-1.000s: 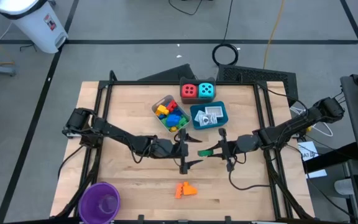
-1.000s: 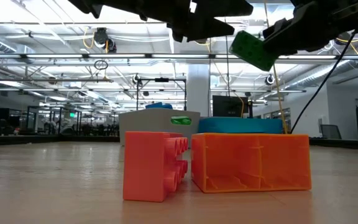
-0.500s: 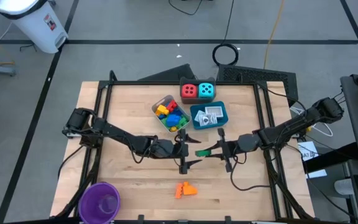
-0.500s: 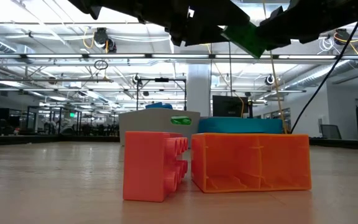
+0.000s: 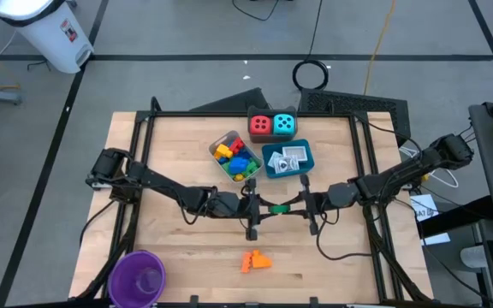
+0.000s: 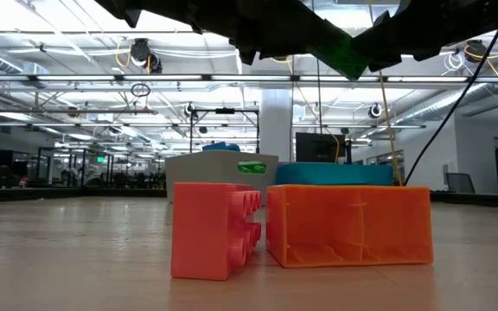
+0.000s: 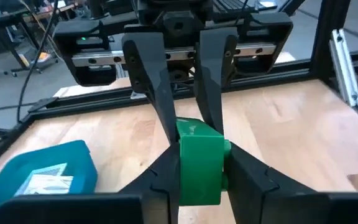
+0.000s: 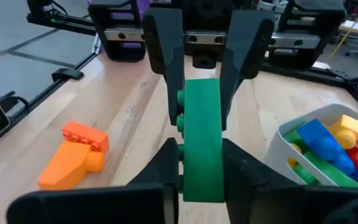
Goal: Pick & Place Toys
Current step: Put the green game piece into the gray bin, then put the orange game piece into the gray bin
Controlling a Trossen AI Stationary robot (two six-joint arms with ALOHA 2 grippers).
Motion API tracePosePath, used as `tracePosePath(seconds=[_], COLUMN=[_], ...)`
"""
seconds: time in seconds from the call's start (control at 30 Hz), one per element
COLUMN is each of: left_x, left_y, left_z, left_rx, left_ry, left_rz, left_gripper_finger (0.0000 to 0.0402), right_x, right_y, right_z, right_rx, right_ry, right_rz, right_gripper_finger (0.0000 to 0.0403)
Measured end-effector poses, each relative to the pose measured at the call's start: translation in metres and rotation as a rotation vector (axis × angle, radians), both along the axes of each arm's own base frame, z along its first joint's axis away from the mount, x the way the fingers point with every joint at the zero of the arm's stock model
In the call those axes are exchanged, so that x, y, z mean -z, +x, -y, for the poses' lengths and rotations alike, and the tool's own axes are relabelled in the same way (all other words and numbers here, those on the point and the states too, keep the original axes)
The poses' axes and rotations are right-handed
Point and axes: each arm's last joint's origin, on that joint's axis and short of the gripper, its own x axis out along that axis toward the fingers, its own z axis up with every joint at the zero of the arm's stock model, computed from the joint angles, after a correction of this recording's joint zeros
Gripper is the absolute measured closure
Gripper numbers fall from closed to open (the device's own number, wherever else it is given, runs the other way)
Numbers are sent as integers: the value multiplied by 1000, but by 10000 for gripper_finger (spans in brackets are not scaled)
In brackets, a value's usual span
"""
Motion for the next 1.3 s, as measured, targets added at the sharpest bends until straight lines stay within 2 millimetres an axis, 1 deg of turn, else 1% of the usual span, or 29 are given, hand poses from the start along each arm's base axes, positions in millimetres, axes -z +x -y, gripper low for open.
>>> tracePosePath(seconds=[0.1, 0.2, 0.23, 0.27, 0.3, 0.33, 0.37, 0.43, 0.47, 0.53, 0.63, 0.7, 0.77, 0.83, 0.9, 1.03, 1.17, 1.3], left_x=[-10, -32, -37, -43, -48, -48, -48, -42, -38, -31, -21, -13, -7, -4, -2, -2, -2, -2], left_y=[-6, -21, -28, -33, -35, -39, -42, -47, -50, -52, -58, -63, -69, -71, -71, -68, -67, -67], left_z=[-1, -4, -8, -12, -17, -20, -22, -22, -24, -38, -60, -71, -83, -91, -94, -98, -98, -98], left_rx=[-65, -182, -275, -332, -397, -477, -544, -619, -640, -732, -855, -924, -981, -999, -986, -939, -926, -923], left_ry=[49, 68, 86, 81, 71, 85, 103, 129, 132, 120, 50, -23, -93, -147, -210, -281, -290, -290], left_rz=[-12, -28, -46, -42, -33, -47, -63, -110, -140, -178, -236, -278, -320, -354, -372, -393, -397, -398], left_gripper_finger=[306, 306, 306, 306, 306, 306, 306, 306, 306, 306, 306, 306, 306, 304, 286, 222, 168, 134], right_x=[-2, -8, -10, -10, -6, -5, -6, -12, -13, -11, -10, -11, -10, -10, -10, -10, -10, -10], right_y=[-1, -4, -7, -10, -13, -13, -14, -18, -18, -18, -18, -18, -18, -18, -18, -18, -18, -13], right_z=[1, 4, 4, 3, 3, 2, 4, 5, 4, 2, 3, 3, 2, 3, 2, 2, 2, 0], right_rx=[22, 57, 36, 21, 4, -7, 11, 46, 36, 3, 35, 26, 19, 31, 28, 27, 33, 14], right_ry=[17, 23, 43, 55, 57, 66, 72, 76, 79, 79, 69, 74, 72, 69, 70, 71, 96, 169], right_rz=[4, 16, 9, 3, -33, -47, -48, -24, -19, -37, -34, -32, -37, -35, -35, -35, -37, -23], right_gripper_finger=[339, 307, 295, 284, 274, 265, 257, 244, 239, 233, 231, 232, 235, 238, 238, 235, 230, 226])
